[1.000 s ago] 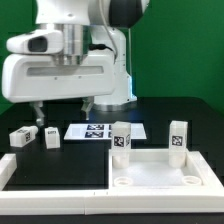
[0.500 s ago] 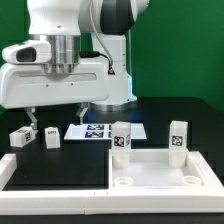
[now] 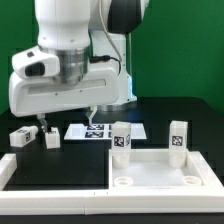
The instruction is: Assemble square table
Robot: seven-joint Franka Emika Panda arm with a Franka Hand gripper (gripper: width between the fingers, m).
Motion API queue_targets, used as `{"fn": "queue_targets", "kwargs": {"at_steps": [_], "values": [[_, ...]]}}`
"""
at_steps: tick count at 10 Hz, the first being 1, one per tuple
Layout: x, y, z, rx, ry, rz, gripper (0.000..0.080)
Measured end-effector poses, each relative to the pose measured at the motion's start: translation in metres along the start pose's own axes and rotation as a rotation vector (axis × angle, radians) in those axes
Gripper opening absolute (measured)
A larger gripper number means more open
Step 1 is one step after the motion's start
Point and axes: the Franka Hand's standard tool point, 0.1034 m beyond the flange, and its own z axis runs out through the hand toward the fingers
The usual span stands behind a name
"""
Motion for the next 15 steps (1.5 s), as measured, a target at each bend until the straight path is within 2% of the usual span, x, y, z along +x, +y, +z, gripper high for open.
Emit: {"fn": "queue_targets", "kwargs": {"at_steps": [2, 3, 4, 5, 6, 8, 9, 10, 12, 15], "values": [[-0.041, -0.008, 0.027, 0.051, -0.108, 0.017, 0.0649], [-0.069, -0.015, 0.039, 0.113, -0.226, 0.034, 0.0649], [-0.075, -0.02, 0.047, 0.101, -0.269, 0.016, 0.0649], [-0.079, -0.025, 0.048, 0.112, -0.313, 0.01, 0.0649], [-0.082, -0.029, 0.048, 0.133, -0.423, 0.003, 0.0649], [-0.075, -0.03, 0.053, 0.152, -0.532, -0.014, 0.0649], [-0.075, -0.016, 0.057, 0.134, -0.543, -0.014, 0.0649], [-0.081, -0.004, 0.057, 0.096, -0.566, -0.022, 0.0649], [-0.087, 0.002, 0.067, 0.096, -0.58, -0.011, 0.0649], [-0.087, 0.001, 0.067, 0.096, -0.581, -0.015, 0.0649]]}}
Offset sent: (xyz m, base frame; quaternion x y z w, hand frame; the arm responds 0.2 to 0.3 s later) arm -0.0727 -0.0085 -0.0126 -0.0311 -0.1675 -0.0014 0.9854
